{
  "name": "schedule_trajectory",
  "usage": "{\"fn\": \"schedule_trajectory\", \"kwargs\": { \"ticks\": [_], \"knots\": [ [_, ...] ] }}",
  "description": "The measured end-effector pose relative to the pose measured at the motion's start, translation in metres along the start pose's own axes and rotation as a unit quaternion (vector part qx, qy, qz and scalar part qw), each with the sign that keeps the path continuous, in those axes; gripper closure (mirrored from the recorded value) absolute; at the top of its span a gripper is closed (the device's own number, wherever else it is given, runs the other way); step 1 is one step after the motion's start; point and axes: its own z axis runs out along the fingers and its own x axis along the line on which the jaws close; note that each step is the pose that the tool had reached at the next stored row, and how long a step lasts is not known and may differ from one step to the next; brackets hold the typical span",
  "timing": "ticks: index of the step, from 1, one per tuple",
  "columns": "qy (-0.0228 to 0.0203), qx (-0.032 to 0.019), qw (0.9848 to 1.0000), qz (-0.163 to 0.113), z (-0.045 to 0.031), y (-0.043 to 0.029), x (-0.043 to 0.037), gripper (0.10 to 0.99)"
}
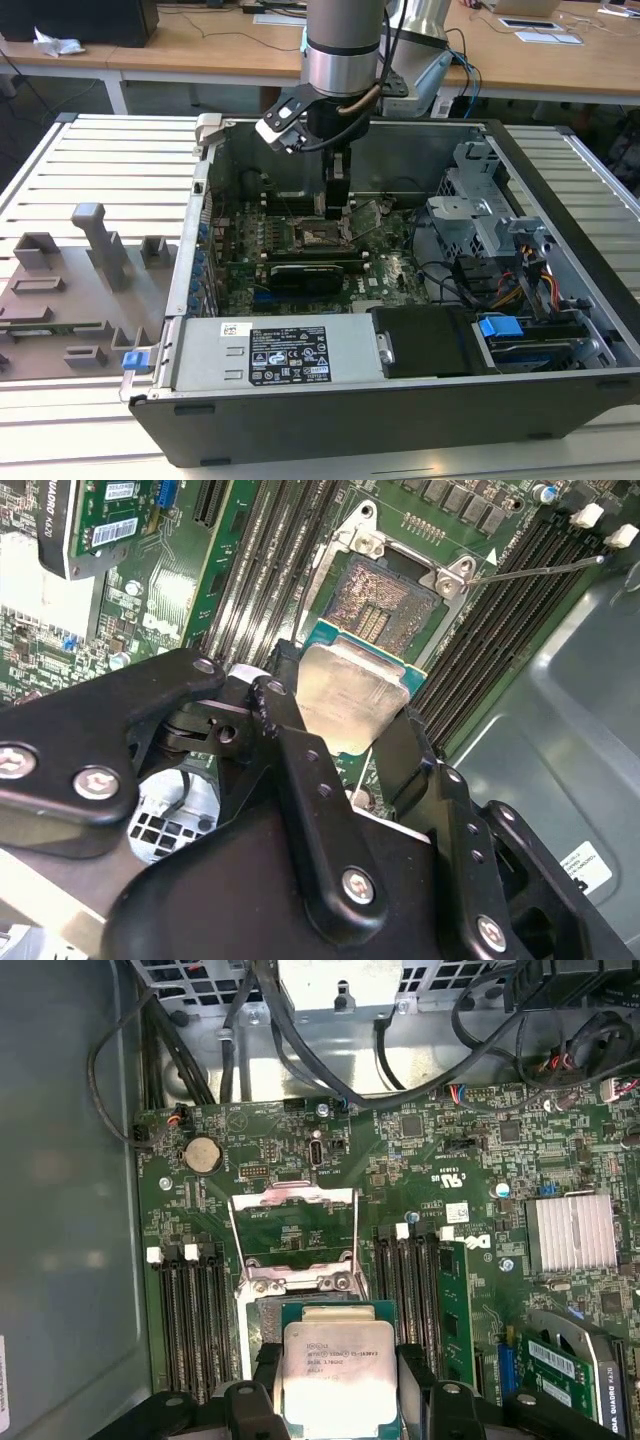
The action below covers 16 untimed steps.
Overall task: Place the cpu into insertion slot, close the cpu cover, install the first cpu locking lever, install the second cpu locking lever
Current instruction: 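Place the cpu into insertion slot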
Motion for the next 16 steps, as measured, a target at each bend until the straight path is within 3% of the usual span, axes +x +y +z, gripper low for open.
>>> {"fn": "schedule_trajectory", "kwargs": {
  "ticks": [11,16],
  "knots": [
    [0.0001,0.0000,1.0000,-0.001,0.0063,-0.0027,0.0067,0.545],
    [0.0013,-0.0004,0.9996,-0.027,0.0086,-0.0028,0.0071,0.545]
  ]
}}
